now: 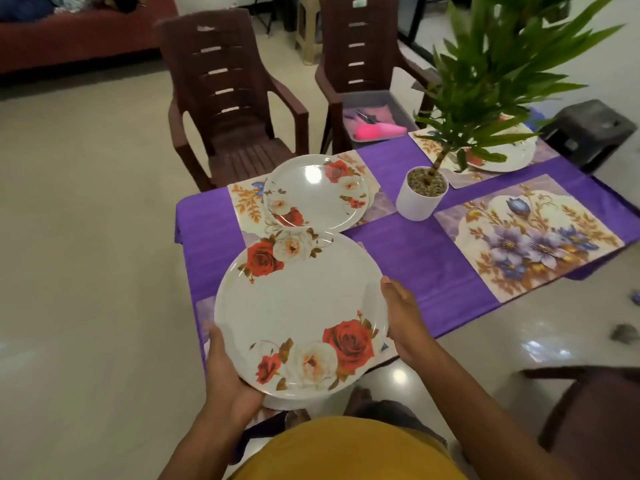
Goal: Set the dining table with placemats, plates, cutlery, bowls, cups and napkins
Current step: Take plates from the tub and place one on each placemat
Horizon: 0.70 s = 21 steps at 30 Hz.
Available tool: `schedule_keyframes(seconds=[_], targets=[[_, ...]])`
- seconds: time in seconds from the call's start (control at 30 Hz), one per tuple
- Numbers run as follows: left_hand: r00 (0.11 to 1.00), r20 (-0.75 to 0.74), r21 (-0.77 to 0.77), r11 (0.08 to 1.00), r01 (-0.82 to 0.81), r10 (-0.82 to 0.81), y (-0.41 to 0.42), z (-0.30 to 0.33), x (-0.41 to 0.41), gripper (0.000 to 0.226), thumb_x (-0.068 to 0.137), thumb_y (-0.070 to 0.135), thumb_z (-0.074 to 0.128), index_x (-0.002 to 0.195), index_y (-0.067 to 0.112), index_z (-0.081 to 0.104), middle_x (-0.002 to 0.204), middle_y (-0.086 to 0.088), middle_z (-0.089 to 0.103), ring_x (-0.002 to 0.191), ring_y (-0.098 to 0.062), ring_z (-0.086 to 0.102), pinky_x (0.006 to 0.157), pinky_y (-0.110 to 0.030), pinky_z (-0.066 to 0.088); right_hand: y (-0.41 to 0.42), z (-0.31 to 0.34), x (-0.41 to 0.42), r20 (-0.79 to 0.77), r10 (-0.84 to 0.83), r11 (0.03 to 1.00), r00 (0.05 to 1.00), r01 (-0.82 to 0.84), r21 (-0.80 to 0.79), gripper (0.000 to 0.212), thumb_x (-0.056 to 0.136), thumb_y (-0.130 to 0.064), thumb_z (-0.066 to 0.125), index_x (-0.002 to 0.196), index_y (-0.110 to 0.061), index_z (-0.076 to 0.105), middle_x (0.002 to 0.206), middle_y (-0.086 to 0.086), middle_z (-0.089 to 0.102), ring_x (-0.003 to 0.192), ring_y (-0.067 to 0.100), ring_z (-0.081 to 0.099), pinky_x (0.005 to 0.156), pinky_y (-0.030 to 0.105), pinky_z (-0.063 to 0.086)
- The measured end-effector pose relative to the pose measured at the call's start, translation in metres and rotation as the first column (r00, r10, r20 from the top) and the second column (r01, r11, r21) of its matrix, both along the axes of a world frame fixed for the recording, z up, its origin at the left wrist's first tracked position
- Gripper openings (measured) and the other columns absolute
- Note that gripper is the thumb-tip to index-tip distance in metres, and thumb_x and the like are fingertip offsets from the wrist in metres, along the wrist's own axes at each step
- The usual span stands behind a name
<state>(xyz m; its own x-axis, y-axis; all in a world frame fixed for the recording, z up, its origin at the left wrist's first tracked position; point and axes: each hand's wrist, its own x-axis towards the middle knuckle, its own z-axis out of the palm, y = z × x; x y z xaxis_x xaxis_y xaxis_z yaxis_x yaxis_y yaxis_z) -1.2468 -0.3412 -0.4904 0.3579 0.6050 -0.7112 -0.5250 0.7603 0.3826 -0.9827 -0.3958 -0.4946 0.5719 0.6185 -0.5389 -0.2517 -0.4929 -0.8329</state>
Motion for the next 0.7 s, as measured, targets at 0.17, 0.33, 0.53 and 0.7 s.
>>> schedule_keyframes(seconds=[0.17,0.33,0.53,0.7], targets=[[0.993,-0.066,0.001,0.995,0.095,-0.095,-0.015,0.002,0.045,0.067,0.099,0.070,0.044,0.145,0.024,0.059,0.139,-0.015,0.066,0.130,-0.042,0.061,0.118,-0.063,0.036,-0.031,0.006,0.038,-0.039,-0.181,0.984,0.983,0.181,-0.006,0.026,0.111,-0.034,0.042,0.099,-0.028,0.064,0.110,0.003,0.071,0.095,0.021,0.068,0.091,0.042,0.057],[0.949,-0.163,0.012,0.961,0.275,-0.269,-0.016,0.000,0.090,0.068,0.101,0.069,0.039,0.141,0.018,0.060,0.135,-0.017,0.069,0.122,-0.041,0.067,0.105,-0.056,0.048,-0.058,0.001,0.095,-0.030,-0.281,0.960,0.959,0.281,-0.002,0.025,0.110,-0.031,0.046,0.106,-0.023,0.070,0.101,0.004,0.077,0.096,0.027,0.074,0.087,0.044,0.060],[0.883,-0.383,0.154,0.924,0.349,-0.270,-0.013,0.001,0.181,0.053,0.100,0.062,0.049,0.132,0.025,0.069,0.128,-0.012,0.072,0.117,-0.035,0.068,0.097,-0.054,0.055,-0.087,-0.009,0.203,-0.074,-0.317,0.947,0.946,0.320,0.035,0.017,0.107,-0.027,0.054,0.112,-0.023,0.070,0.106,0.002,0.076,0.099,0.024,0.072,0.085,0.039,0.059],[0.799,-0.492,0.121,0.881,0.457,-0.347,-0.034,0.005,0.275,0.049,0.103,0.060,0.045,0.123,0.023,0.071,0.118,-0.013,0.076,0.105,-0.036,0.068,0.071,-0.041,0.055,-0.115,-0.015,0.302,-0.098,-0.308,0.951,0.946,0.310,0.007,0.028,0.107,-0.032,0.055,0.126,-0.018,0.069,0.113,0.006,0.076,0.104,0.029,0.072,0.090,0.043,0.059]])
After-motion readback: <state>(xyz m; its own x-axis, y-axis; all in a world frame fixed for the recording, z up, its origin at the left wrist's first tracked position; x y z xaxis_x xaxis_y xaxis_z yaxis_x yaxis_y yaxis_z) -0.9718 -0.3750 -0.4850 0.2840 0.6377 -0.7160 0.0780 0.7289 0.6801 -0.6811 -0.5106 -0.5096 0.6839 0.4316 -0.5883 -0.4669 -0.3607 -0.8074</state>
